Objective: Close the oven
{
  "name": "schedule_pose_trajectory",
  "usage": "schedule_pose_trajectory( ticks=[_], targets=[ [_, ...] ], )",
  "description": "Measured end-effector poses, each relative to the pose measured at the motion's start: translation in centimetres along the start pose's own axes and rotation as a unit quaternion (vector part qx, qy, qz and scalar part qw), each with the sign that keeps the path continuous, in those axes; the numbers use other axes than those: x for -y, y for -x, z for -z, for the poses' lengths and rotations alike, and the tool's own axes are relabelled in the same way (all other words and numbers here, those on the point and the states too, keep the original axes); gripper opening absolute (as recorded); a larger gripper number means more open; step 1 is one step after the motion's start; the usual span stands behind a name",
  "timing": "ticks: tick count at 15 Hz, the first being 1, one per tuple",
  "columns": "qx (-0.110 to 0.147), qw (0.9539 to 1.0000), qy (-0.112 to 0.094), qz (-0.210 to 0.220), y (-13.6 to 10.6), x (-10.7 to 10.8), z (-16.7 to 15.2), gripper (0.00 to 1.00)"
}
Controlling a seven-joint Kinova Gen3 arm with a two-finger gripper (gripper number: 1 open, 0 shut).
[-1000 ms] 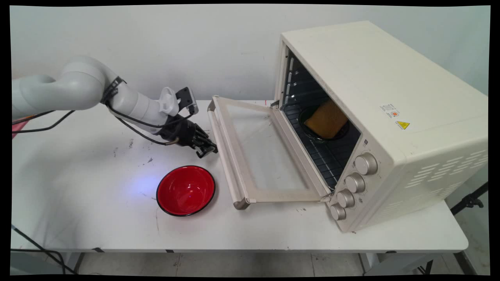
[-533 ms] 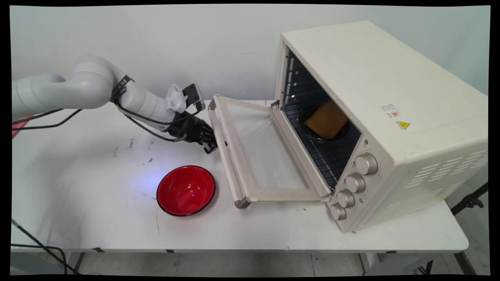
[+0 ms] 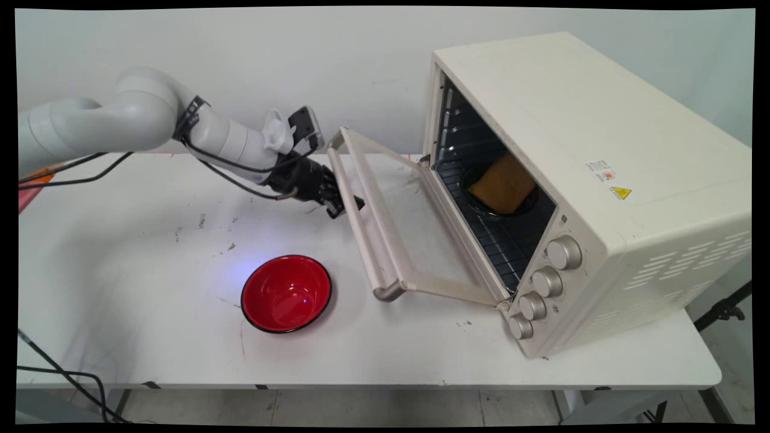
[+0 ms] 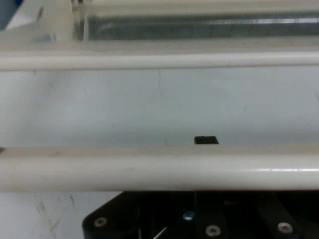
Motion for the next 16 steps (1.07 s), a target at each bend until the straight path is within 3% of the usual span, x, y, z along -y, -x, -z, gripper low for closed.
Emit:
schedule_pose_trajectory(
  ticks=[9, 16],
  targets=[
    [-0.060, 0.9981, 0.003, -0.012, -6.3, 0.6, 1.1, 0.00],
    [-0.092, 0.9957, -0.002, -0.009, -9.7, 1.1, 2.1, 0.00]
  ],
)
